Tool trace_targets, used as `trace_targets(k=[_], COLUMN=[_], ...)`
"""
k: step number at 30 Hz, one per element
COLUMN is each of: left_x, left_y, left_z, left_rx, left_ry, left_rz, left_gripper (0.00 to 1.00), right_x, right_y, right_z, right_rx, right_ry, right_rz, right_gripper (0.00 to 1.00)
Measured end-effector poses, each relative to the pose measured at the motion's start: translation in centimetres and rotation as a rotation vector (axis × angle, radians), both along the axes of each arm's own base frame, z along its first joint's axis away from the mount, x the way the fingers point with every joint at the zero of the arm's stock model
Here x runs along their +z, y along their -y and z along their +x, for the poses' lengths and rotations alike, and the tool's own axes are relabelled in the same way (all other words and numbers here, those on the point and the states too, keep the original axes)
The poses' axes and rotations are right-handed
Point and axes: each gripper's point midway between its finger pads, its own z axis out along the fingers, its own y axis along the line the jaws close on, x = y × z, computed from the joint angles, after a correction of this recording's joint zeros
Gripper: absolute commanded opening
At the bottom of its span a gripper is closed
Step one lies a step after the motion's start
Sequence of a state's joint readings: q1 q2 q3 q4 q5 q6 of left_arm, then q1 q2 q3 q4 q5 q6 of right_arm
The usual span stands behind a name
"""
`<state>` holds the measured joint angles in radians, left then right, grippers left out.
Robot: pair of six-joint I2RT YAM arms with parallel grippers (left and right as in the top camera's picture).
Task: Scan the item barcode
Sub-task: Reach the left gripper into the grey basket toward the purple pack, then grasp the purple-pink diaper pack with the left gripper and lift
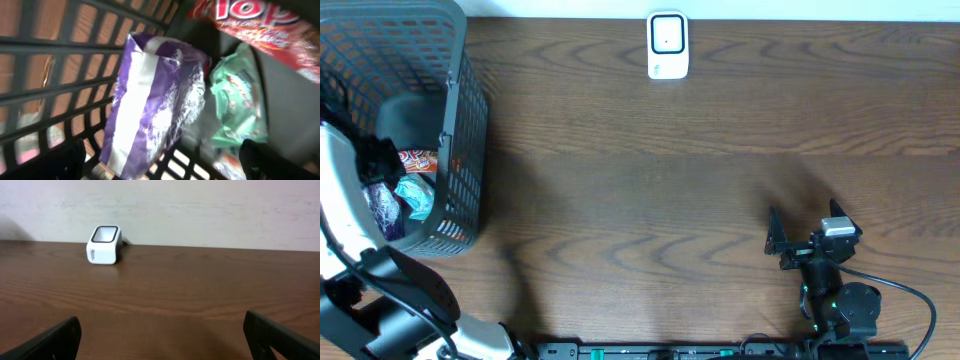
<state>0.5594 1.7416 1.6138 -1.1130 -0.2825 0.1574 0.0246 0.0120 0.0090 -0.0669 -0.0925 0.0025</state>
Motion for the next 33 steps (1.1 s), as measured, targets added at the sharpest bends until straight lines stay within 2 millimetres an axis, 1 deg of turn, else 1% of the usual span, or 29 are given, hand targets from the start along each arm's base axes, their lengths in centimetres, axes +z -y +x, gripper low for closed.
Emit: trace_targets(k=[2,4,9,13,15,20,24,29,30,32,33], left_x=[-1.3,-1.8,-1.6,-1.7,-2.0,-3.3,-4.4,-5.3,-5.4,-5.4,-5.4], left_y=[-0.2,-0.4,-1.2,-1.7,-2.1,-2.7,-2.7,-1.9,-1.8,-1.4,-1.3], left_z=[-0.1,0.0,0.7,0.8,0.6,-0.9,-1.1,-0.3,-0.1,0.3,0.4], left_rx=[0.0,-0.003,-0.026,-0.026,-0.015,0.023,0.038,0.025,0.022,0.017,0.01], left_ry=[-0.015,-0.015,0.006,0.028,0.034,0.023,0.047,0.093,0.1,0.122,0.125], left_rz=[0.008,0.016,0.052,0.046,0.039,-0.003,-0.069,-0.15,-0.158,-0.183,-0.188], left_gripper=[0.98,0.98,0.98,0.98,0.98,0.98,0.98,0.98,0.93,0.58,0.51], right_x=[0.0,0.0,0.0,0.0,0.0,0.0,0.0,0.0,0.0,0.0,0.0], right_y=[0.0,0.0,0.0,0.0,0.0,0.0,0.0,0.0,0.0,0.0,0.0], right_z=[0.0,0.0,0.0,0.0,0.0,0.0,0.0,0.0,0.0,0.0,0.0], right_rx=[0.0,0.0,0.0,0.0,0.0,0.0,0.0,0.0,0.0,0.0,0.0], right_ry=[0.0,0.0,0.0,0.0,0.0,0.0,0.0,0.0,0.0,0.0,0.0], right_rz=[0.0,0.0,0.0,0.0,0.0,0.0,0.0,0.0,0.0,0.0,0.0], right_gripper=[0.99,0.99,0.99,0.99,0.99,0.99,0.99,0.99,0.99,0.99,0.99])
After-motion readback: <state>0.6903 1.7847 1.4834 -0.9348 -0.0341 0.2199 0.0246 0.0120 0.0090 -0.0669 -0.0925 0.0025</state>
